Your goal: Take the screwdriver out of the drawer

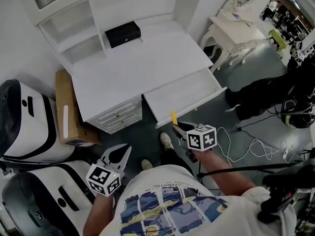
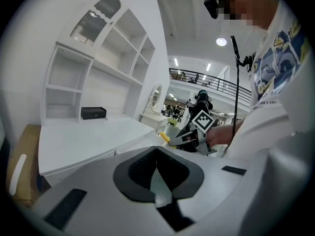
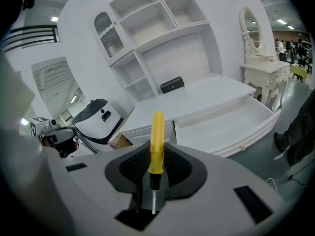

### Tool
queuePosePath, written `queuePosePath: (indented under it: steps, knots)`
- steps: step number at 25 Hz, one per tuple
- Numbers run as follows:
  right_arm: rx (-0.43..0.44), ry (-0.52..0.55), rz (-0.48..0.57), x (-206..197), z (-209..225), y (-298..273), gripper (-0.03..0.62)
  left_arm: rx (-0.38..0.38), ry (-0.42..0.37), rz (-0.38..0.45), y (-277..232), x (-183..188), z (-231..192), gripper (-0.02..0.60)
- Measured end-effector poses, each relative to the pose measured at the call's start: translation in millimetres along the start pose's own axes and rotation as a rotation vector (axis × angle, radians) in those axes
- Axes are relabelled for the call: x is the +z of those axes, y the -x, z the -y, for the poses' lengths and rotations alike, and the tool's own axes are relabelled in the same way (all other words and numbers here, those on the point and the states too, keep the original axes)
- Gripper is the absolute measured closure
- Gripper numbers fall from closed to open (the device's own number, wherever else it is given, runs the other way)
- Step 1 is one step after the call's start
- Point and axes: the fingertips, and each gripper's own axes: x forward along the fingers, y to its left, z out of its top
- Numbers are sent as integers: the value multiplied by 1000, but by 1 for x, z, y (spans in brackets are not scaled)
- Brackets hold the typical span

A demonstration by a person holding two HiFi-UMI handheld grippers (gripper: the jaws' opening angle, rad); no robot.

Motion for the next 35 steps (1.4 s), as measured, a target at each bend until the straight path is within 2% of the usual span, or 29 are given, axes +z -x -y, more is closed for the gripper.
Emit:
queuePosePath:
  steps: [12, 35]
  knots:
    - [45, 41, 3, -6, -24, 10, 493, 6, 0, 11, 8, -5, 9, 568]
    - [52, 72, 15, -8, -26, 24, 493, -25, -21, -2, 2, -4, 27, 568]
